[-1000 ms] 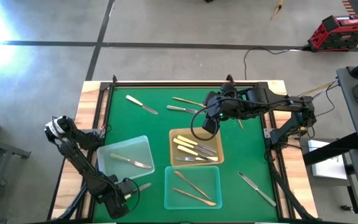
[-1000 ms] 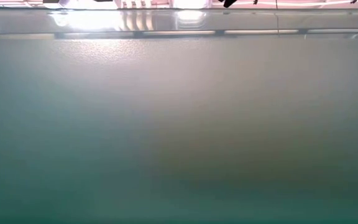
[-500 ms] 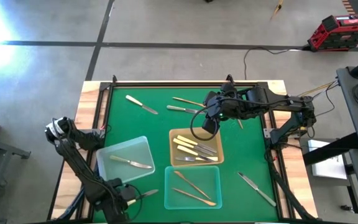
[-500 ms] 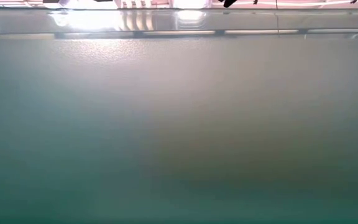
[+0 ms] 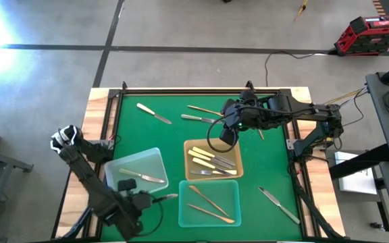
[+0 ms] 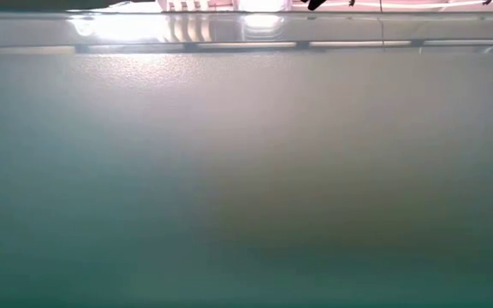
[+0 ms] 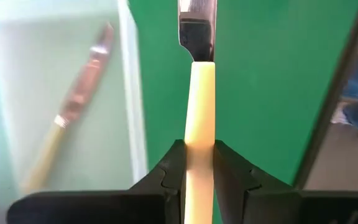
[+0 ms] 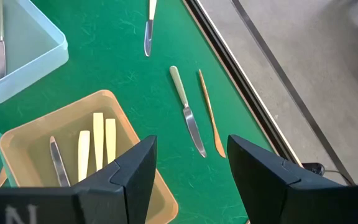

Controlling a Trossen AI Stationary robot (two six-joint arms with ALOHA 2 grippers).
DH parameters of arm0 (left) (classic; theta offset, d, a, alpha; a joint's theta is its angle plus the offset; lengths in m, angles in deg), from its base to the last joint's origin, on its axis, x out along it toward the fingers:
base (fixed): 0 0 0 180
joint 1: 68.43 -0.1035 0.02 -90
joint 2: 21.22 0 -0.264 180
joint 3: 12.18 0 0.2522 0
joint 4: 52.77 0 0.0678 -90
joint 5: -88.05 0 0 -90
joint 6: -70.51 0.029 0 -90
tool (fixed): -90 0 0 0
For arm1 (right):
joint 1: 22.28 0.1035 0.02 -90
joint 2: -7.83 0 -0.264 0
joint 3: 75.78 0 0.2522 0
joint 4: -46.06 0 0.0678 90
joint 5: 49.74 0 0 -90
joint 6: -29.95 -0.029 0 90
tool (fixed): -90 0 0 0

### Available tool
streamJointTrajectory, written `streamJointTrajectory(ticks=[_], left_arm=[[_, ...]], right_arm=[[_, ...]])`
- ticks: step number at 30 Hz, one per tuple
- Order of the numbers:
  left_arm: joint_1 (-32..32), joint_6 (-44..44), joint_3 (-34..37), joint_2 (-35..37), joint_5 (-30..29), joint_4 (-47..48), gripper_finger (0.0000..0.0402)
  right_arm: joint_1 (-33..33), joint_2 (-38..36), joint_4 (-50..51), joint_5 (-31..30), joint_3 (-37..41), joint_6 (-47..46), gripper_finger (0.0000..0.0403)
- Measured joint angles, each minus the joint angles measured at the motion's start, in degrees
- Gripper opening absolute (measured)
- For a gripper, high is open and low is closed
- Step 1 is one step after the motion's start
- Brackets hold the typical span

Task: Sort silverware by color (type)
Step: Put the yellow table knife into the orange bin

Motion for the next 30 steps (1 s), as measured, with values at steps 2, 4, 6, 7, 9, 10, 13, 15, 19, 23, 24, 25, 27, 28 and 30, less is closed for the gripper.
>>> streamJointTrajectory(ticks=[2,4,6,7,9,10,13,15,19,23,24,25,27,28,30], left_arm=[[-3.06,3.91,-0.86,0.00,-0.78,1.07,0.0035],[-6.50,8.61,-1.31,0.00,-1.83,1.14,0.0036],[-10.13,13.75,-1.55,0.00,-2.73,0.58,0.0036],[-12.07,16.55,-1.56,0.02,-3.34,-0.18,0.0036],[-16.20,22.49,-1.54,0.02,-3.76,-2.91,0.0036],[-18.34,25.42,-1.53,0.02,-3.90,-4.62,0.0036],[-24.89,33.59,-1.50,-0.25,-3.88,-10.77,0.0036],[-29.17,38.69,-1.50,-0.85,-3.44,-15.02,0.0036],[-36.95,46.14,-1.47,-2.67,-0.78,-22.86,0.0037],[-42.05,50.73,-1.43,-5.44,2.06,-28.00,0.0037],[-42.99,51.49,-1.43,-6.22,2.58,-28.72,0.0037],[-43.80,52.11,-1.43,-7.14,2.85,-29.35,0.0037],[-45.29,52.95,-1.44,-8.91,4.36,-30.35,0.0038],[-45.89,53.20,-1.45,-9.75,4.98,-30.78,0.0039],[-46.86,53.34,-1.45,-11.53,6.80,-32.12,0.0044]], right_arm=[[0.01,0.00,-0.01,0.00,0.00,0.00,0.0189],[-0.01,0.00,-0.01,-0.01,0.00,0.00,0.0189],[0.01,0.00,0.00,0.00,0.00,0.00,0.0189],[-0.01,0.00,-0.01,-0.01,0.00,0.00,0.0189],[-0.01,0.00,0.00,0.00,0.00,0.00,0.0189],[-0.01,0.00,0.00,0.00,0.00,0.00,0.0189],[-0.01,0.00,0.00,0.00,0.02,0.00,0.0189],[0.01,0.00,-0.02,-0.01,0.02,0.00,0.0189],[0.00,0.00,-0.02,-0.01,0.00,0.00,0.0189],[-0.01,0.00,-0.05,-0.01,0.00,0.00,0.0189],[0.00,0.00,-0.07,-0.01,0.00,0.00,0.0189],[-0.01,0.00,-0.07,0.00,0.00,0.00,0.0189],[-0.01,0.00,-0.11,0.00,0.00,0.00,0.0189],[-0.01,0.00,-0.11,0.00,0.00,0.00,0.0189],[-0.01,0.00,-0.15,0.00,0.00,0.00,0.0189]])
